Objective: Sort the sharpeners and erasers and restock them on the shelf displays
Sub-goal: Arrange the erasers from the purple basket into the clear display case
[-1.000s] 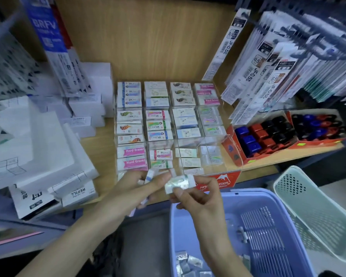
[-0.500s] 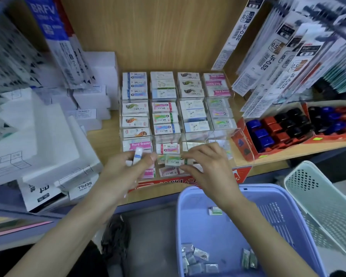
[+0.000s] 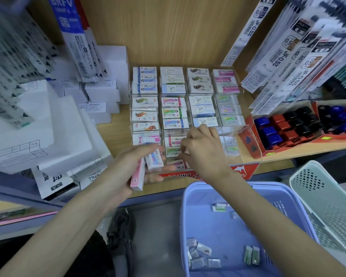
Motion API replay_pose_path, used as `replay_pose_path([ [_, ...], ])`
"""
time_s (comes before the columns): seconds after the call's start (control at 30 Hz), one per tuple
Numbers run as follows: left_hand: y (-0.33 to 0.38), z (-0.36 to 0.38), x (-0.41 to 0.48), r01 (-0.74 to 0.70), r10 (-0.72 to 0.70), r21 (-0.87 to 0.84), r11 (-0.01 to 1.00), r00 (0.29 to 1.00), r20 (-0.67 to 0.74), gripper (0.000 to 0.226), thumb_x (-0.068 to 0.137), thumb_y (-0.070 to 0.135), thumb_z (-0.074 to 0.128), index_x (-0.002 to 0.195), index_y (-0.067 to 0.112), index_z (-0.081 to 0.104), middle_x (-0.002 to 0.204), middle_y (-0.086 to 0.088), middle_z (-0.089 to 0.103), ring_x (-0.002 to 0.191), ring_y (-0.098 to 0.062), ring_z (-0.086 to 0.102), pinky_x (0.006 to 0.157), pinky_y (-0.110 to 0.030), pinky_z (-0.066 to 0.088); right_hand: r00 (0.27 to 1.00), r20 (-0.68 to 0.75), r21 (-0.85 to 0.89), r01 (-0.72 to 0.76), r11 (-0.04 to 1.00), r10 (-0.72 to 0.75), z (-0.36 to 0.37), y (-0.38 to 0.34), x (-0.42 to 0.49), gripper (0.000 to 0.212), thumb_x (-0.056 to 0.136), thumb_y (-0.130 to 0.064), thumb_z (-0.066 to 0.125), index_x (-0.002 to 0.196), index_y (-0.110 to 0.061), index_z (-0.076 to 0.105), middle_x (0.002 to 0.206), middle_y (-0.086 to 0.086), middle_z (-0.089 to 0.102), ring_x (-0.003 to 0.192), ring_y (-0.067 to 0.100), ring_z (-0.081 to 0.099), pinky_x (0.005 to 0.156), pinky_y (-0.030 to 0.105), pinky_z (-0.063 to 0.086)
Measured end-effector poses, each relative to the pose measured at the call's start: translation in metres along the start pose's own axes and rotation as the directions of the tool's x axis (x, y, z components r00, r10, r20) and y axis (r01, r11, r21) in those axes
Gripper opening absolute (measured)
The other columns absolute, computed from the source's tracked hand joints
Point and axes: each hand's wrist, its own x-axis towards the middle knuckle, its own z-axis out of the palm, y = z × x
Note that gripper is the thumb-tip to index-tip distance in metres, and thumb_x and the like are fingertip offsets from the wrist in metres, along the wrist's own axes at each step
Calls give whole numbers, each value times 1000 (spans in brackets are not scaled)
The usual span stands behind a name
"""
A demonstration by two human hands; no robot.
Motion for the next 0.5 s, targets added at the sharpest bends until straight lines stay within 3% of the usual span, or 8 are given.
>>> replay_pose_path([
  [0.07, 1, 1, -3, 13, -13, 0, 1000, 1000, 18, 25, 92, 23, 52, 103, 4, 63, 87, -8, 75, 75, -28, 72, 43, -22, 54, 996, -83, 134, -25, 991, 37, -4, -1, -6, 16, 64, -25, 83, 73, -15, 72, 82, 3, 62, 86, 31, 54, 83, 36, 36],
  [0.13, 1, 1, -3, 5, -6, 37, 999, 1000, 16, 28, 94, 26, 50, 105, 3, 63, 82, -11, 74, 71, -25, 72, 41, -19, 51, 984, -116, 416, -75, 906, 135, -21, -7, -16, 13, 81, -20, 69, 94, -17, 72, 99, 0, 63, 102, 24, 49, 92, 32, 39],
  [0.23, 0, 1, -2, 0, -7, 130, 991, 999, 49, 30, 89, 31, 53, 101, 5, 63, 73, -11, 71, 52, -18, 65, 32, -16, 36, 986, 82, 810, -149, 567, 143, -50, -17, -32, 32, 93, -11, 55, 121, -25, 61, 124, -12, 57, 121, 3, 43, 98, 7, 30],
  [0.3, -1, 3, -4, 11, -29, 164, 986, 993, 111, 39, 83, 38, 54, 98, 4, 62, 70, -12, 66, 44, -14, 53, 31, -14, 29, 987, 152, 899, -159, 407, 51, -61, -20, -38, 39, 95, -6, 51, 126, -27, 56, 131, -12, 54, 124, -2, 44, 98, 7, 33],
  [0.43, -2, 6, -9, 37, -76, 180, 983, 974, 212, 41, 88, 40, 48, 97, 1, 60, 65, -12, 61, 40, -12, 46, 30, -15, 26, 981, 191, 913, -163, 373, -39, -66, -22, -44, 43, 91, 0, 56, 122, -30, 55, 121, -15, 58, 113, -1, 52, 102, 25, 40],
  [0.5, -3, 8, -11, 51, -99, 210, 976, 969, 225, 41, 88, 39, 48, 97, 2, 61, 67, -14, 62, 38, -12, 46, 29, -15, 27, 980, 200, 918, -184, 352, -8, -66, -21, -48, 42, 87, 0, 62, 114, -32, 59, 108, -14, 59, 99, -2, 55, 96, 24, 45],
])
